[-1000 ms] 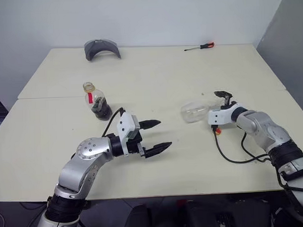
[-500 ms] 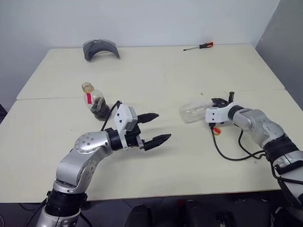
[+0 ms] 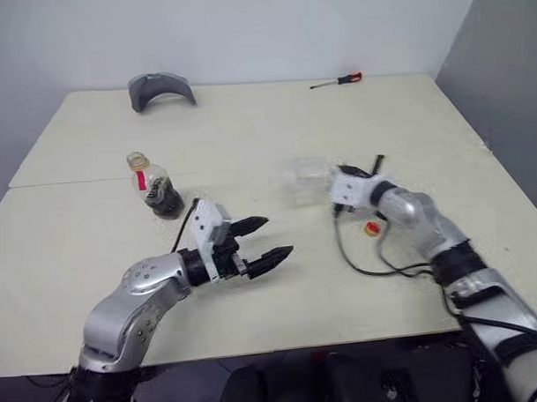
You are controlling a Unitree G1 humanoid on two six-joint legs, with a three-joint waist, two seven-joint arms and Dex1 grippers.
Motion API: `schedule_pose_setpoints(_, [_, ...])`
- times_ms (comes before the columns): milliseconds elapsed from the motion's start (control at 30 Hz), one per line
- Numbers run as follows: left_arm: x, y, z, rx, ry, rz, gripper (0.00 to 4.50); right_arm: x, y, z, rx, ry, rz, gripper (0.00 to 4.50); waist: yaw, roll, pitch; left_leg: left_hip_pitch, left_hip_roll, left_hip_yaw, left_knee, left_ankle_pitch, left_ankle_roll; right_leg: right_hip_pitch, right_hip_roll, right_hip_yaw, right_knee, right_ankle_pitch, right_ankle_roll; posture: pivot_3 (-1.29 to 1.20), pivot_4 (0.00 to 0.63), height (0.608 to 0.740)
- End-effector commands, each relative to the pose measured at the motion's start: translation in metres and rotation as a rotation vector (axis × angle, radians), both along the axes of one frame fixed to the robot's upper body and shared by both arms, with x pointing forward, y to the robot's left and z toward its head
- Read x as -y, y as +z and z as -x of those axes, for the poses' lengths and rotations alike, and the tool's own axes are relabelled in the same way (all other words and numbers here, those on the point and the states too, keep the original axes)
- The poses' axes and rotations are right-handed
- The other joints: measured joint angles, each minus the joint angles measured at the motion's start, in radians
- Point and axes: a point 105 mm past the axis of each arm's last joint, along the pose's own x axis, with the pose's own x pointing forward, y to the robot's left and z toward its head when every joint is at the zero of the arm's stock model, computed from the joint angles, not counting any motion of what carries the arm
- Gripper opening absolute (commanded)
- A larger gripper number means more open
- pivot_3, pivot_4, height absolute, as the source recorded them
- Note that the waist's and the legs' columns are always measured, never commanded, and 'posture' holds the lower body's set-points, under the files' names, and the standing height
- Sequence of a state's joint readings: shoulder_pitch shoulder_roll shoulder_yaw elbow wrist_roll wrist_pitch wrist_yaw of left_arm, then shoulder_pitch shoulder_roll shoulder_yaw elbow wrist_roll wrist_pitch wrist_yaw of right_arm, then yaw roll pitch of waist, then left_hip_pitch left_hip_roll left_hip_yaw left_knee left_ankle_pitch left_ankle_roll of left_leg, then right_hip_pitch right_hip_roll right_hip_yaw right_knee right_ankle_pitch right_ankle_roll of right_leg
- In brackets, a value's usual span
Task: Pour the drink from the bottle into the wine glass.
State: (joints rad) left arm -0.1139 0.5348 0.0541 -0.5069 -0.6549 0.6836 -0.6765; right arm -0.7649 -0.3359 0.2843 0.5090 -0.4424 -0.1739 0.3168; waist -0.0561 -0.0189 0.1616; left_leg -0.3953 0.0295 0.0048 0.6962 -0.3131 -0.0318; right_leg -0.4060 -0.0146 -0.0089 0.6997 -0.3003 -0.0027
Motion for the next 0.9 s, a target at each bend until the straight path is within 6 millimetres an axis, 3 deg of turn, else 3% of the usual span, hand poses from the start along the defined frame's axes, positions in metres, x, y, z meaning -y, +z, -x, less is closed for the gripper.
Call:
schedule_pose_setpoints(33, [-0.025,0.014,0.004,0.054,0.204,0.029,4.50,-0.043,0.043,0.015,-0.102,0.104,-0.435,0.12,0.004,0.001,0.000,0.000,0.000,0.000,0.000,0.000,0.000,0.000,0.000,0.000,0.000,0.000,0.000,0.00,0.150,0.740])
schedule_pose_setpoints(133, [-0.049,0.007,0.016,0.059,0.417,0.006,4.50,-0.081,0.039,0.032,-0.267,0.184,-0.639,0.12,0.017,0.000,-0.001,-0.001,-0.001,-0.001,0.000,0.000,0.000,0.000,-0.002,-0.001,0.000,0.000,0.000,0.00,0.150,0.740])
schedule_pose_setpoints(333, [-0.062,-0.005,0.058,0.056,0.567,-0.064,4.50,-0.113,0.029,0.042,-0.429,0.230,-0.804,0.12,0.051,-0.003,-0.002,-0.002,-0.005,-0.001,0.001,-0.002,0.004,0.001,-0.006,-0.002,-0.002,0.001,0.001,0.00,0.150,0.740])
schedule_pose_setpoints(367, [-0.063,-0.009,0.062,0.052,0.585,-0.077,4.50,-0.119,0.020,0.044,-0.443,0.232,-0.792,0.12,0.051,-0.002,-0.002,-0.001,-0.005,-0.001,0.001,-0.002,0.004,0.001,-0.006,-0.002,-0.002,0.001,0.001,0.00,0.150,0.740])
schedule_pose_setpoints(467, [-0.067,-0.013,0.065,0.049,0.637,-0.079,4.50,-0.128,-0.003,0.045,-0.477,0.222,-0.776,0.12,0.051,-0.002,-0.002,0.000,-0.005,-0.001,0.000,-0.002,0.004,0.001,-0.005,-0.002,-0.002,0.001,0.001,0.00,0.150,0.740])
schedule_pose_setpoints(600, [-0.069,-0.003,0.065,0.081,0.670,-0.069,4.50,-0.133,-0.032,0.041,-0.520,0.176,-0.783,0.12,0.049,-0.002,-0.002,0.000,-0.005,0.000,0.000,-0.002,0.004,0.002,-0.004,-0.002,-0.002,0.001,0.001,0.00,0.150,0.740])
schedule_pose_setpoints(767, [-0.070,0.002,0.068,0.094,0.678,-0.082,4.50,-0.135,-0.052,0.038,-0.549,0.128,-0.790,0.12,0.041,-0.002,-0.003,0.000,-0.004,0.000,-0.001,-0.002,0.003,0.002,-0.004,-0.001,-0.002,0.001,0.001,0.00,0.150,0.740])
schedule_pose_setpoints(900, [-0.070,0.004,0.067,0.103,0.673,-0.088,4.50,-0.132,-0.056,0.038,-0.542,0.112,-0.773,0.12,0.041,-0.002,-0.005,0.003,-0.004,0.000,-0.001,-0.002,0.004,0.004,-0.004,-0.001,-0.002,0.000,0.001,0.00,0.150,0.740])
